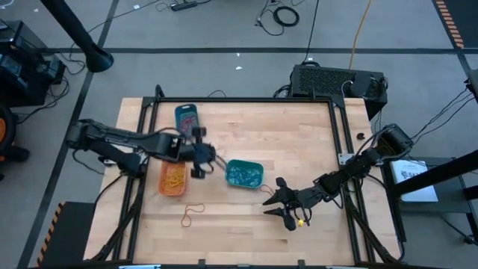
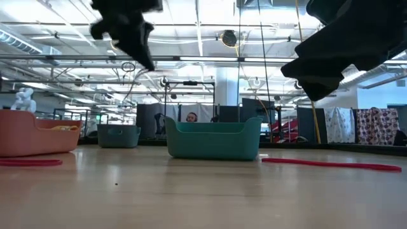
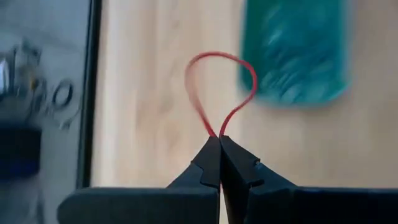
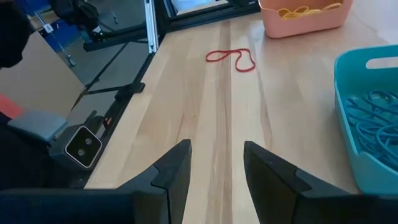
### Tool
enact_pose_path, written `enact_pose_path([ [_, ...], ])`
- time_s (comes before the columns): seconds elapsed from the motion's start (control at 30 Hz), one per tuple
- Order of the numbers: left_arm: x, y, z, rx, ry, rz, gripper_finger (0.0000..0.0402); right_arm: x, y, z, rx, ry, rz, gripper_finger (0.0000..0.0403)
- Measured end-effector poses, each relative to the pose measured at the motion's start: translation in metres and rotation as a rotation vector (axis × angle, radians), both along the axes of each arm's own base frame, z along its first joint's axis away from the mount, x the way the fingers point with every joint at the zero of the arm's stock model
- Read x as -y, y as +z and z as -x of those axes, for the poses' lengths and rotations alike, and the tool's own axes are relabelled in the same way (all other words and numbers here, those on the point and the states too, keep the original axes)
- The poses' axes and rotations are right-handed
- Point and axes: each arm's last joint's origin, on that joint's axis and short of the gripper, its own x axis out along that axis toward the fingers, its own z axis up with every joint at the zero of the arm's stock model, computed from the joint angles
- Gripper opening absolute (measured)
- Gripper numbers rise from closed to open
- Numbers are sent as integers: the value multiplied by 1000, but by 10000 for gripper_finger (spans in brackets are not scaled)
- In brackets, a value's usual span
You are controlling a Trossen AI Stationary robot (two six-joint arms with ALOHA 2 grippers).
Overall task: Sort rubber bands into baskets
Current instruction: Put the red rubber band into the blue bin
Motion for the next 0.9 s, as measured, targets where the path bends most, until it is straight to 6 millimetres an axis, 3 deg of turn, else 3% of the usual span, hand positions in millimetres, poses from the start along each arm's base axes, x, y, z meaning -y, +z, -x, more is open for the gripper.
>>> enact_pose_path([
  [0.3, -86, 0, 22, -149, 258, -57, 2, 0, 0, 0, 0, -2, -5, 141],
  [0.47, -134, 0, 38, -151, 387, -6, 2, 0, -1, 0, -7, -2, -3, 141],
  [0.6, -168, -12, 56, -115, 487, 43, 2, 0, -1, 1, -15, -2, 1, 141],
  [0.73, -192, -33, 73, -36, 533, 157, 2, 0, -2, 1, -23, -2, 6, 141],
  [0.9, -204, -58, 95, -49, 634, 201, 2, 0, -3, 1, -28, 0, 8, 141],
])
